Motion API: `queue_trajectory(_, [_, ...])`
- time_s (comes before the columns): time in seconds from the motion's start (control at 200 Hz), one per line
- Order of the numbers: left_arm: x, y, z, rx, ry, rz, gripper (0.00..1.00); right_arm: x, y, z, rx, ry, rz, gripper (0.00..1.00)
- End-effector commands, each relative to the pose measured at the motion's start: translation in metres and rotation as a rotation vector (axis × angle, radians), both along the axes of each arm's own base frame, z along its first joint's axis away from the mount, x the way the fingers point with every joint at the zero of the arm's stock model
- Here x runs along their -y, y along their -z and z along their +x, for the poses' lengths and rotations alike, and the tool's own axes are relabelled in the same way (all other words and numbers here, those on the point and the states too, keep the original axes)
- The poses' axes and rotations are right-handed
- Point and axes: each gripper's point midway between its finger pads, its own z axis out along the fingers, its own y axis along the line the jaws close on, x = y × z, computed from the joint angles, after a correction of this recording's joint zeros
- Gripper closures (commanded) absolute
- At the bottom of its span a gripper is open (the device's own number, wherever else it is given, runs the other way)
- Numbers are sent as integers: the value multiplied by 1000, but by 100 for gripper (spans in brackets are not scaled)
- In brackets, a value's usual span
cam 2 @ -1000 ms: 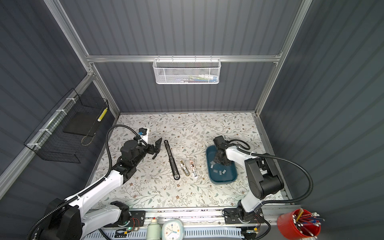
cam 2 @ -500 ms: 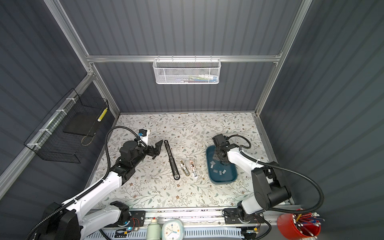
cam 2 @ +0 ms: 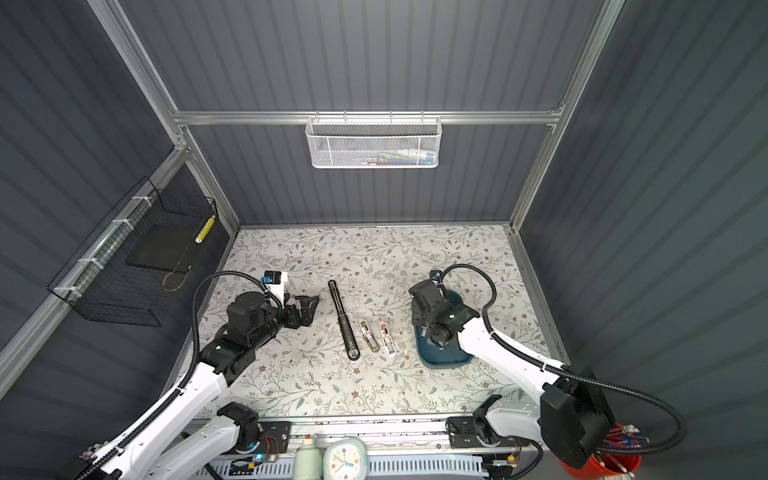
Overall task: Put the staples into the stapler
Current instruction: 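Lift the strip and carry it with the right gripper to the long black stapler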
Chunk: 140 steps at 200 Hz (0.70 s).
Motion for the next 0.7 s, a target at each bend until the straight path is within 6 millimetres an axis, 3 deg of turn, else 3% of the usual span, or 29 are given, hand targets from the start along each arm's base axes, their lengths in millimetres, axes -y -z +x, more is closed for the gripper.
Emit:
queue_trajectory(0.0, [-5,34,-23,-136,-10,-32,1,-8,-13,-7,66,-15,-13,91])
queue_trajectory(0.185, [-21,61,-34,-157,-81,-27,1,-46,-25,-24,111,-128,9,91])
queue_trajectory(0.445, [-20,65,-35,-126,-77,-54,1,-122,-28,-44,142,-362,43,91])
queue_trajectory(0.695, [-21,62,-39,-103,-78,-71,1,-180,-20,-60,155,-531,12,92])
